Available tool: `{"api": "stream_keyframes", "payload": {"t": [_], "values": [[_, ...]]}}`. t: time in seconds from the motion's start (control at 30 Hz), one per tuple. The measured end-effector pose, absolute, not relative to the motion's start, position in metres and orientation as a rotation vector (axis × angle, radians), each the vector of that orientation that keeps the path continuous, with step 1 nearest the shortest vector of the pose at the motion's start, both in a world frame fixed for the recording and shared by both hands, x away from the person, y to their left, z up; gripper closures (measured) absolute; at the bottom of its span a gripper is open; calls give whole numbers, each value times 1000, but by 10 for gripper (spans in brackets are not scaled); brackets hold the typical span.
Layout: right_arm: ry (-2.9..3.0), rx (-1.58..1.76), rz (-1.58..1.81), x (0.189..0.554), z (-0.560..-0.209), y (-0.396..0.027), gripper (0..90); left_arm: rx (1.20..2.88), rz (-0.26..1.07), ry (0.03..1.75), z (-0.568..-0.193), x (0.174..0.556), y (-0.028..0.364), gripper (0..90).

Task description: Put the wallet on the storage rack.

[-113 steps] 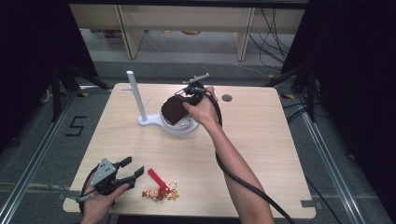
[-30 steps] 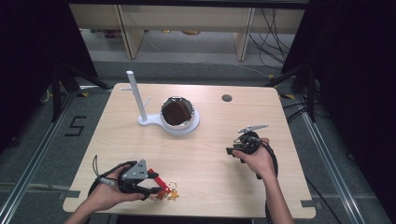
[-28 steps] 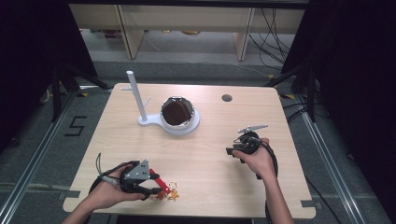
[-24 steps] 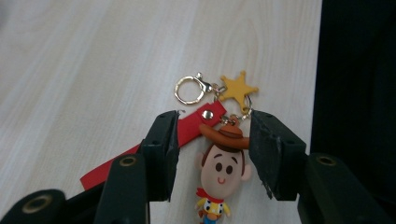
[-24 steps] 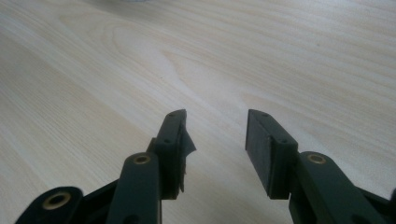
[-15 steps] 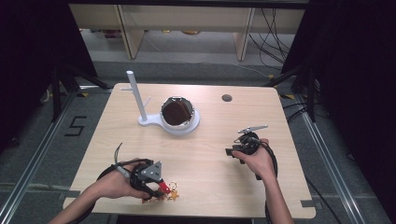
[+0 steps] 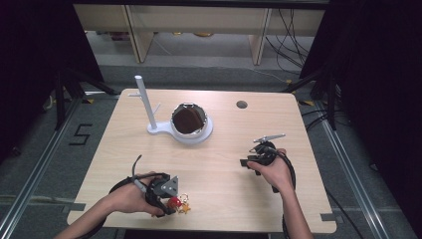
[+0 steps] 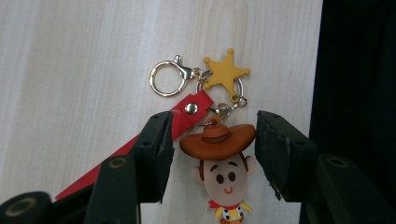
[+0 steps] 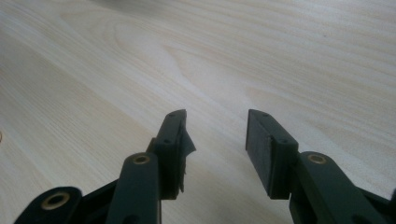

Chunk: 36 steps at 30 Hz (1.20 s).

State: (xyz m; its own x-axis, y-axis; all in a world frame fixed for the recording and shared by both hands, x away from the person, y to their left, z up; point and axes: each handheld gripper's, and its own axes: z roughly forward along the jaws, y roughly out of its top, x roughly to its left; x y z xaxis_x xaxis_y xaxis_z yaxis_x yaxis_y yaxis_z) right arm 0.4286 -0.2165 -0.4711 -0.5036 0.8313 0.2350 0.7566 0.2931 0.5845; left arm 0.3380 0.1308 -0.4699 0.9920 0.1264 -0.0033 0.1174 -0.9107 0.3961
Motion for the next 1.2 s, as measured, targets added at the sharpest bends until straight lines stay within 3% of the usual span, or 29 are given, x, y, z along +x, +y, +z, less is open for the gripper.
{"api": "stream_keyframes", "payload": {"t": [0.27,0.67,0.87,1.2], "values": [[2442,1508,994,429,-474,-215,585,2795,26,156,-477,340,125,434],[2467,1493,997,429,-475,-215,581,2843,-27,129,-481,345,118,492],[2462,1525,1000,428,-476,-213,579,2900,41,106,-480,340,109,504],[2472,1513,991,430,-475,-215,578,2897,40,100,-481,340,109,498]]}}
